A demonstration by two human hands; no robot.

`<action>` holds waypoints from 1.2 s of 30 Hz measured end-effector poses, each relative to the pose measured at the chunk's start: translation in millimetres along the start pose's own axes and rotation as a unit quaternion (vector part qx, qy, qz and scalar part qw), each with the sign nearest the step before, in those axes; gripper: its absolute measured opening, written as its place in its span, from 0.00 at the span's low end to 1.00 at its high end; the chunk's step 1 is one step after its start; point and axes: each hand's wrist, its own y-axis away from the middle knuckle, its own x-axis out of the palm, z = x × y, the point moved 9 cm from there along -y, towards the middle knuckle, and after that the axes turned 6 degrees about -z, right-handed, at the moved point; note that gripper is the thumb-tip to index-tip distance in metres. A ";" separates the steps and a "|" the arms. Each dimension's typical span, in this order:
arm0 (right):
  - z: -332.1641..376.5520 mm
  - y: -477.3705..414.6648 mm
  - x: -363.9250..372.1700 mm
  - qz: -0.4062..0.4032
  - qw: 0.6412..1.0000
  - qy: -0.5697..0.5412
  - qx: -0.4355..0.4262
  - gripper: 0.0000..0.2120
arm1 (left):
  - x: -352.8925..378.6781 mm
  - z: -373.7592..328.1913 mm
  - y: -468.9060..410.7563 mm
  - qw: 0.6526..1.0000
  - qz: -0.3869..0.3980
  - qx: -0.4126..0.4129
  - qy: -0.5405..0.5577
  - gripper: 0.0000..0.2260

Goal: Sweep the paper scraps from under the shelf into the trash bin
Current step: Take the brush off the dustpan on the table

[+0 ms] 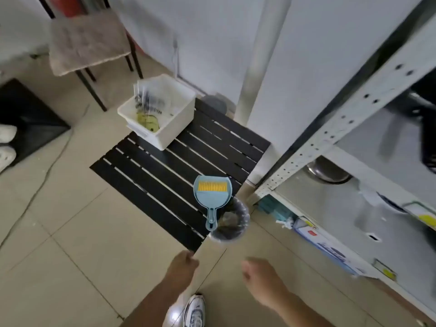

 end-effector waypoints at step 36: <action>-27.1 -8.3 -90.4 -0.490 0.746 -0.449 0.037 0.06 | 120.3 -27.9 8.2 0.828 0.136 -0.159 0.520 0.16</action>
